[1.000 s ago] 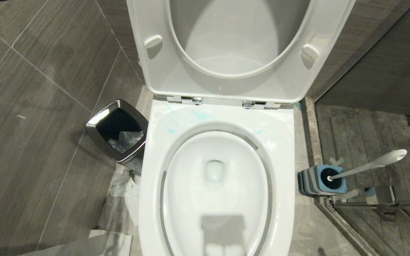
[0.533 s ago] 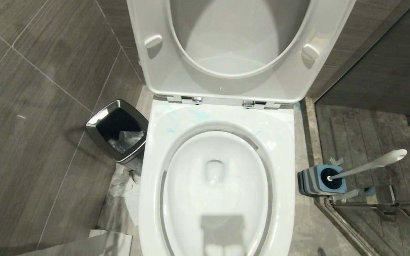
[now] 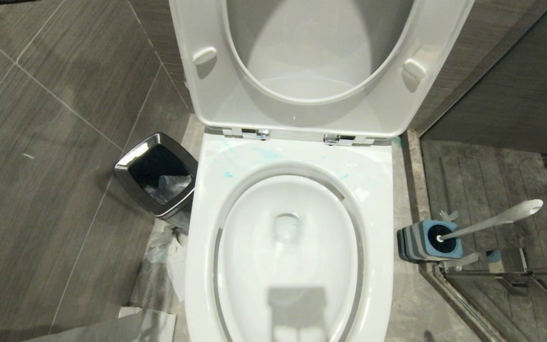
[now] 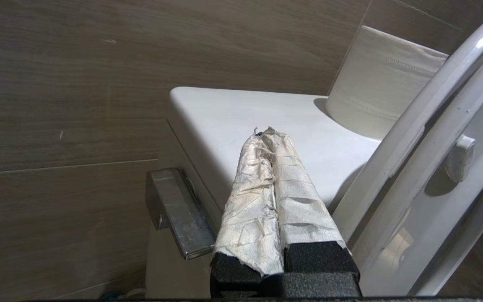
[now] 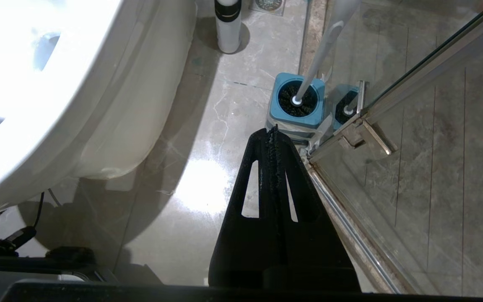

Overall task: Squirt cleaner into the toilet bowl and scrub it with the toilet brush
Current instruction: Close the toilet lid

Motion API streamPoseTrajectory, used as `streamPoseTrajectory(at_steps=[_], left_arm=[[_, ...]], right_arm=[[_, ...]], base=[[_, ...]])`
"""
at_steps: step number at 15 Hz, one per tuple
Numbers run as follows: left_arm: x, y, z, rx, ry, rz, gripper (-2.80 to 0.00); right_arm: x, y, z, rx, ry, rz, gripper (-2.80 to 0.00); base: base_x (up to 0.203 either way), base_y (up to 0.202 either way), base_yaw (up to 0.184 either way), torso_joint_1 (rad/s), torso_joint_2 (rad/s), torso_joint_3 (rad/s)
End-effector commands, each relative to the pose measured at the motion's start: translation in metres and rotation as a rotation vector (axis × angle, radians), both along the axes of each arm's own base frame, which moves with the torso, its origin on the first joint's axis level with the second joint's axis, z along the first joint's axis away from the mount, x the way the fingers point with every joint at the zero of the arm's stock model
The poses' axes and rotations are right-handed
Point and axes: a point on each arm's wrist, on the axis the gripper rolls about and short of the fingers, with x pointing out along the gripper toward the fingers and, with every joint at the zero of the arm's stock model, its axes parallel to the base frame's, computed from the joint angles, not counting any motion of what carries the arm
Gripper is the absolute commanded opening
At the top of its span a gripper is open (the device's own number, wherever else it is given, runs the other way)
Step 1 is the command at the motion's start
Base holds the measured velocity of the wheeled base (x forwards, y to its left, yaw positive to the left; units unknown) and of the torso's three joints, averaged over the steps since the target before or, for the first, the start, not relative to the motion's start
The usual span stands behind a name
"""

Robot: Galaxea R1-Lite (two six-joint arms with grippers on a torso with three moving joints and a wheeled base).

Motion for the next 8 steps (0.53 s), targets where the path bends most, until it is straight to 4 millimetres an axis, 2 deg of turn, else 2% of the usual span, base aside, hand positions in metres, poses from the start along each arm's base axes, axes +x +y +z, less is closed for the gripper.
streamPoseTrajectory(at_steps=[1, 5, 8], left_arm=[[0.0072, -0.0005, -0.0038, 0.002, 0.005, 0.0, -2.8], [0.0078, -0.0012, -0.004, 0.003, -0.001, -0.005, -2.8], [0.0107, -0.0097, -0.0072, 0.028, -0.004, -0.055, -2.8]], right_arm=[[0.0009, 0.0, -0.0034, 0.0, 0.011, 0.0, -2.8], [0.0009, 0.0, -0.0034, 0.0, 0.011, 0.0, -2.8], [0.0009, 0.0, -0.0034, 0.0, 0.011, 0.0, -2.8]], base=[[0.0, 0.0, 0.0, 0.0, 0.0, 0.0], [0.0, 0.0, 0.0, 0.0, 0.0, 0.0], [0.0, 0.0, 0.0, 0.0, 0.0, 0.0]])
